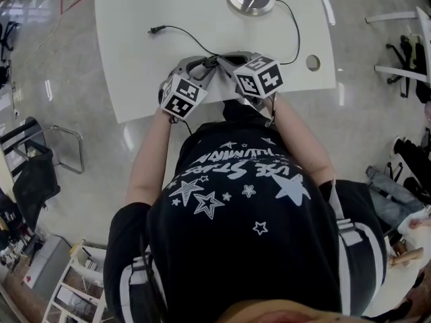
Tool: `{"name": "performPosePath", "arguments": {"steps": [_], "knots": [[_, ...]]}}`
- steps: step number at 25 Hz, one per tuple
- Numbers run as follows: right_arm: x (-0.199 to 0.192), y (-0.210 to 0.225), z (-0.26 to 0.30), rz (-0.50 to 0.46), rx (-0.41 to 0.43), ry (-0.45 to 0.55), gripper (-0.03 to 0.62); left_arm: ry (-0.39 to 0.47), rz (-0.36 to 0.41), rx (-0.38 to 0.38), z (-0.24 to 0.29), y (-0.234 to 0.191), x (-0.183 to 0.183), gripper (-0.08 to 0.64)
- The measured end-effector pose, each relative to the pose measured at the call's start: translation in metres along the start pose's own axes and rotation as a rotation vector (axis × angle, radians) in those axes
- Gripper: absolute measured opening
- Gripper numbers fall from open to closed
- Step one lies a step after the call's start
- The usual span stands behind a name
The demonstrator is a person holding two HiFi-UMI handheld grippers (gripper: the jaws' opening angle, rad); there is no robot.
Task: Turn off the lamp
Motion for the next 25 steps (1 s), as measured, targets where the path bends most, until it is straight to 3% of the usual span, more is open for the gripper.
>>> {"name": "performPosePath", "arguments": {"steps": [5, 11, 17, 25], "knots": [[-0.003, 0.0, -0.001, 0.05, -0.006, 0.02, 0.006, -0.004, 0.012, 0.032, -0.001, 0.002, -0.001, 0.149], [0.001, -0.005, -0.009, 0.031, -0.039, 0.046, 0.006, -0.015, 0.019, 0.062, 0.0, 0.0, -0.004, 0.149], [-0.003, -0.011, -0.027, 0.05, -0.052, 0.082, 0.006, -0.005, -0.022, 0.108, -0.01, 0.001, -0.003, 0.149], [-0.019, -0.025, -0.06, 0.08, -0.093, 0.117, 0.006, 0.092, -0.042, 0.202, -0.044, 0.012, 0.007, 0.152]]}}
Point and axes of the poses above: the fingertips, and each gripper's own axes: z forward along the fingers, y to its right, x out of its top, the point moved 5 cm from there along -z, backward along the fingers, and after that the axes turned 11 degrees about y, right-handed, at the moved point
